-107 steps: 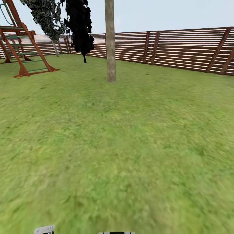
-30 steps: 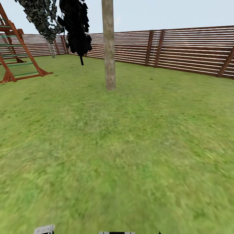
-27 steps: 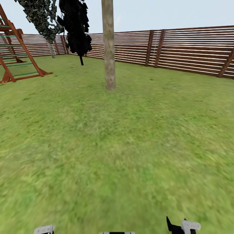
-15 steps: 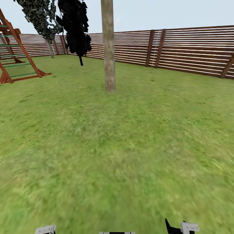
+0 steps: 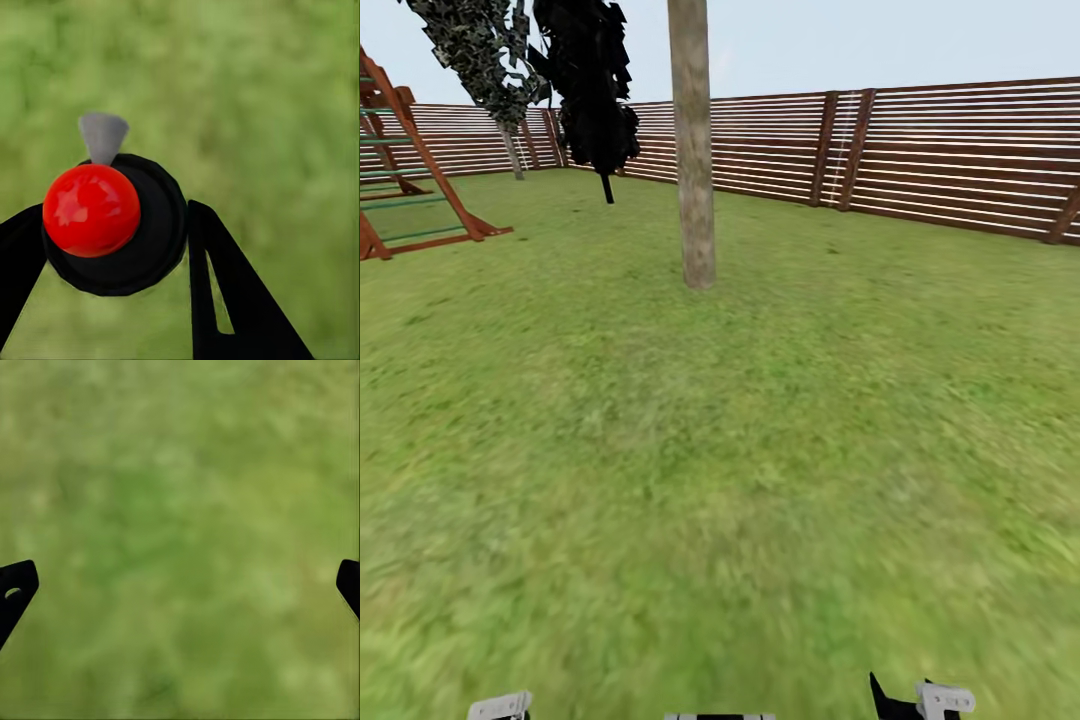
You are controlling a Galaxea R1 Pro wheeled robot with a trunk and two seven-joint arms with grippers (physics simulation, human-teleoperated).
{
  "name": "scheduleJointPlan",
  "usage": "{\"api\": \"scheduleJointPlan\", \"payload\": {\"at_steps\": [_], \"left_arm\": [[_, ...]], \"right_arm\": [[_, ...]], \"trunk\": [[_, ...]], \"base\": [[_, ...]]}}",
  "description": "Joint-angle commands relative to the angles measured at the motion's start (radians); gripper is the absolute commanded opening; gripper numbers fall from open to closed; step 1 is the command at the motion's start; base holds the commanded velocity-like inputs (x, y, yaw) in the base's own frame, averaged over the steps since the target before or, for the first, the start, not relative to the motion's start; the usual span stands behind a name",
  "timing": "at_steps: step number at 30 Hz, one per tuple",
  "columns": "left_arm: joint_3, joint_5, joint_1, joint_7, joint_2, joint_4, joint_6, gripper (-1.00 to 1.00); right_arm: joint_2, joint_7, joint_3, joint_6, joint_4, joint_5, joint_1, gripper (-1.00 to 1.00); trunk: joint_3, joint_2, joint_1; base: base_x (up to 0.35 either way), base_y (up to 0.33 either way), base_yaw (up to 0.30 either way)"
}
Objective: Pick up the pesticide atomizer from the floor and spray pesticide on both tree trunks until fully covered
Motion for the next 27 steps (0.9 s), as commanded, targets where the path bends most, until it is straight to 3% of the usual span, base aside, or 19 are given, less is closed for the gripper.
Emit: {"api": "scheduleJointPlan", "payload": {"at_steps": [1,10,27], "left_arm": [[0.009,-0.006,-0.001,-0.005,0.000,0.001,-0.003,-1.00],[0.009,-0.006,-0.001,-0.005,-0.001,0.002,-0.003,-1.00],[0.009,-0.006,-0.001,-0.005,-0.001,0.002,-0.003,-1.00]], "right_arm": [[0.000,0.008,-0.009,-0.003,0.001,0.003,-0.001,1.00],[0.005,0.008,-0.007,-0.002,0.005,0.004,-0.001,1.00],[0.004,0.007,-0.006,-0.001,0.005,0.004,-0.001,1.00]], "trunk": [[-0.001,0.000,0.000],[0.000,0.000,0.000],[0.025,0.000,0.000]], "base": [[0.339,0.000,0.000],[0.340,0.000,0.010],[0.339,0.000,0.028]]}}
